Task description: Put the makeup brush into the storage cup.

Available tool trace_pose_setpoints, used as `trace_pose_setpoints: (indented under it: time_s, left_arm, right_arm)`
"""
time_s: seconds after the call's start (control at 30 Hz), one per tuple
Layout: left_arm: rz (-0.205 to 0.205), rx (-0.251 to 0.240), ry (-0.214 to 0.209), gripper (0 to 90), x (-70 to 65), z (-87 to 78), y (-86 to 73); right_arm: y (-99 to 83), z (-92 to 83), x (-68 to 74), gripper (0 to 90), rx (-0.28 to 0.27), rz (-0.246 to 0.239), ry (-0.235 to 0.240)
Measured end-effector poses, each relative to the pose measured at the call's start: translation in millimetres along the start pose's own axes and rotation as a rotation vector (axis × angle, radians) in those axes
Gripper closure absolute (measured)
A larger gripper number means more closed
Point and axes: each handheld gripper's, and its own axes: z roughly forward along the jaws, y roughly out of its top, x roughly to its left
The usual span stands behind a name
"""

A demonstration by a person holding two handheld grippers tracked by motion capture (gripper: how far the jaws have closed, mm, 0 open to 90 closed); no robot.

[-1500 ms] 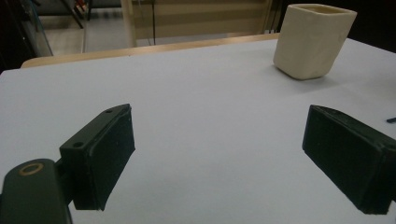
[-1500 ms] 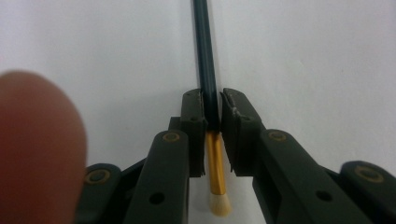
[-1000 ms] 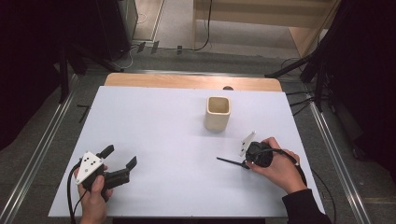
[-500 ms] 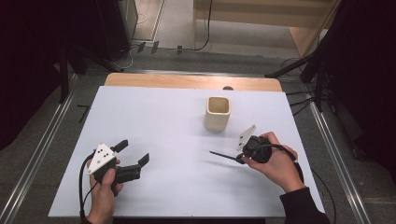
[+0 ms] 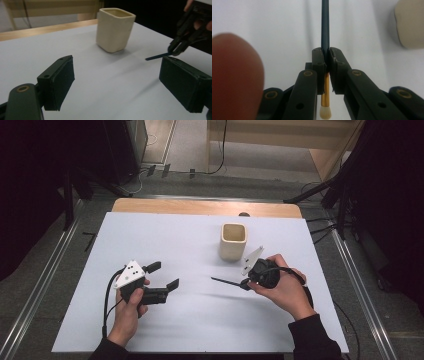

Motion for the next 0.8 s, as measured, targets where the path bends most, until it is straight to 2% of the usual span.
trace_pose_setpoints:
  time_s: [0.07,0.13,0.23,0.3,0.4,0.53,0.6,0.67,0.8]
  left_arm:
    - [0.001,0.004,-0.043,13.5,-1.4,6.8,3.0]
    - [0.023,0.008,-0.067,13.7,-2.9,13.3,5.3]
    - [0.019,0.003,-0.101,14.1,-2.9,25.0,7.4]
    - [0.017,0.023,-0.108,14.9,-2.7,34.1,8.0]
    - [0.029,0.036,-0.147,16.1,-5.4,45.3,7.1]
    - [0.043,0.060,-0.193,21.4,-9.5,54.2,2.7]
    - [0.049,0.071,-0.233,23.8,-10.7,57.5,0.4]
    - [0.050,0.077,-0.248,24.6,-11.6,59.5,-0.5]
    - [0.033,0.091,-0.291,27.3,-13.2,63.6,-1.9]
  right_arm:
    - [1.5,-0.2,-0.1,84.8,-0.006,-0.001,-0.003]
    - [3.9,-1.3,0.5,84.8,-0.012,0.001,0.001]
    - [6.8,-2.7,0.1,84.8,-0.021,-0.010,0.003]
    - [8.2,-2.7,-0.6,84.8,-0.029,-0.011,0.003]
    - [10.4,-2.9,-2.0,84.8,-0.034,-0.019,0.002]
    - [13.4,-2.2,-1.2,84.8,-0.037,-0.033,0.009]
    - [14.3,-2.4,-0.2,84.8,-0.047,-0.035,0.020]
    - [14.8,-2.7,0.4,84.8,-0.058,-0.047,0.021]
    - [15.7,-5.2,3.2,84.8,-0.072,-0.066,0.027]
